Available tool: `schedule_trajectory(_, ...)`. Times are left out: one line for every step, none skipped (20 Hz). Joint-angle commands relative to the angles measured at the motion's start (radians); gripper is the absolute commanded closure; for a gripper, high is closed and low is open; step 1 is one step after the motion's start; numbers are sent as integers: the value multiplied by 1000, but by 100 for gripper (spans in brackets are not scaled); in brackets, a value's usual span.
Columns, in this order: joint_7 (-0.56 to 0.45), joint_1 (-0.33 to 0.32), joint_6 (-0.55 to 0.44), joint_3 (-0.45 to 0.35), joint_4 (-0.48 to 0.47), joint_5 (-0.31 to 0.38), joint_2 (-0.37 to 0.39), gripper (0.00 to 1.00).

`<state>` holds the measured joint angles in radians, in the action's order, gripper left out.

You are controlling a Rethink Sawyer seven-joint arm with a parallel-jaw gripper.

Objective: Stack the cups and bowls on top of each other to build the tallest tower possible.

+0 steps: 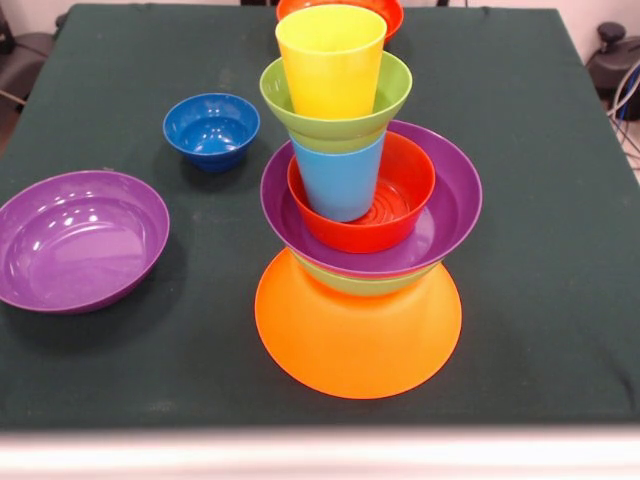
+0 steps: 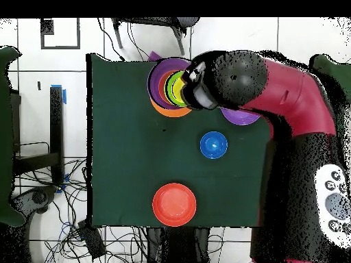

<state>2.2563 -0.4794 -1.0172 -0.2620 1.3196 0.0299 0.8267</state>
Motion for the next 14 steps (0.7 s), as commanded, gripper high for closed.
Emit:
schedule_trajectory(-137, -28, -82, -55, 17, 20, -15, 0)
schedule_trajectory(-163, -39, -71, -51, 24, 39, -17, 0)
schedule_trajectory(-183, -48, -65, -43, 30, 61, -18, 0)
schedule_trajectory(-203, -56, -61, -38, 27, 80, -23, 0)
schedule_trajectory(-220, -67, -61, -37, 32, 90, -25, 0)
schedule_trajectory(-233, -77, -56, -34, 37, 102, -26, 0)
schedule_trajectory(-249, -89, -44, -36, 47, 109, -26, 0)
schedule_trajectory(-260, -98, -33, -35, 54, 120, -26, 0)
schedule_trajectory(-271, -108, -22, -34, 62, 132, -26, 0)
schedule_trajectory(-282, -120, -10, -35, 68, 144, -28, 0)
schedule_trajectory(-288, -129, -1, -33, 75, 159, -30, 0)
schedule_trajectory(-294, -142, 21, -38, 89, 166, -34, 0)
schedule_trajectory(-295, -150, 39, -36, 101, 182, -35, 0)
schedule_trajectory(-297, -159, 61, -35, 118, 194, -36, 0)
